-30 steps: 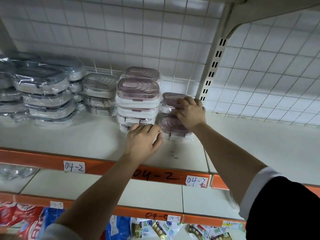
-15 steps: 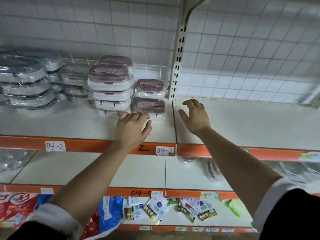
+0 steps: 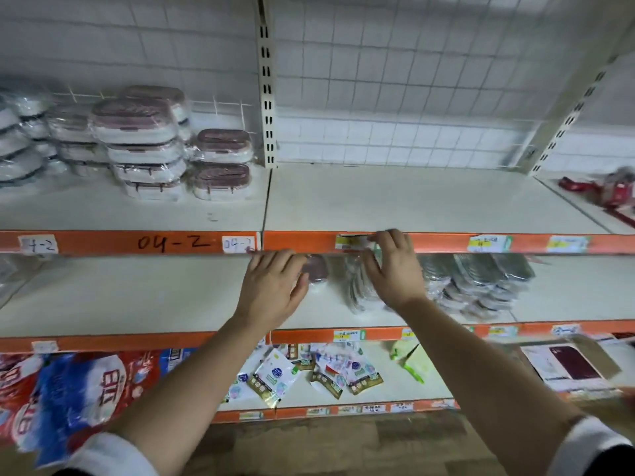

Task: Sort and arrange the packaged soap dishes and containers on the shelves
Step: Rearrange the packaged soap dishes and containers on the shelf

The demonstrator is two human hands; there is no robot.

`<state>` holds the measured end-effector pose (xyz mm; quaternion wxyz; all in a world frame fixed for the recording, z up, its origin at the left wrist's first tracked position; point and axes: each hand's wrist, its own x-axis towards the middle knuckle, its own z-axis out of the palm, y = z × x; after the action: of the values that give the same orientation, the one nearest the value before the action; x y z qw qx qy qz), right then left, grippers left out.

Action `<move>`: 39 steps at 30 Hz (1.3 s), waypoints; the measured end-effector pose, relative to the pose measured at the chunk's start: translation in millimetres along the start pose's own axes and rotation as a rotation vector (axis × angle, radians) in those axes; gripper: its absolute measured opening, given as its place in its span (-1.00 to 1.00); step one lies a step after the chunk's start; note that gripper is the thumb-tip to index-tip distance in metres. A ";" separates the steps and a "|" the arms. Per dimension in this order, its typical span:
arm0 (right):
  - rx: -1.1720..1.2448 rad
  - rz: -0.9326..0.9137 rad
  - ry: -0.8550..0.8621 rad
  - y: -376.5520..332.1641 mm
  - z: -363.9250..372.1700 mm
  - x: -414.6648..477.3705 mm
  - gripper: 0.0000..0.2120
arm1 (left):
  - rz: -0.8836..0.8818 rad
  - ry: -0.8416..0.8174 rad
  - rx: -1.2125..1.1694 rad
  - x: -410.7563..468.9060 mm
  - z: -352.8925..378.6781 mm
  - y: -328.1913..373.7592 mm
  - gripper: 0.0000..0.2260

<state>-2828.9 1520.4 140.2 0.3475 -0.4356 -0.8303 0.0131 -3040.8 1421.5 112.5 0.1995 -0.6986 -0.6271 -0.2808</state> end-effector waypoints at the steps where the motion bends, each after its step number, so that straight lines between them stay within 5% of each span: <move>1: -0.011 0.012 -0.013 5.5 -0.1 -12.6 -0.84 | 0.021 -0.028 0.006 -3.5 4.4 7.7 -0.74; 15: 0.002 0.241 -0.341 86.8 75.3 -75.1 -0.64 | -0.168 -0.410 -0.082 -35.8 135.7 41.8 -0.76; 23: 0.012 0.265 0.069 124.7 132.1 -61.3 -0.63 | -0.181 -0.458 -0.083 -28.1 239.7 1.1 -0.65; 31: -0.053 0.238 0.227 155.0 176.9 -45.0 -0.52 | -0.251 -0.443 -0.012 -12.8 339.5 -38.5 -0.56; 39: -0.011 0.283 0.292 162.0 194.9 -34.9 -0.65 | -0.355 -0.524 0.001 -11.3 391.5 -59.0 -0.45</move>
<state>-2814.6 1650.1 -79.8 0.4563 -0.5472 -0.7017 -0.0060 -3044.1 1667.8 -197.6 -0.0206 -0.6266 -0.7695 -0.1215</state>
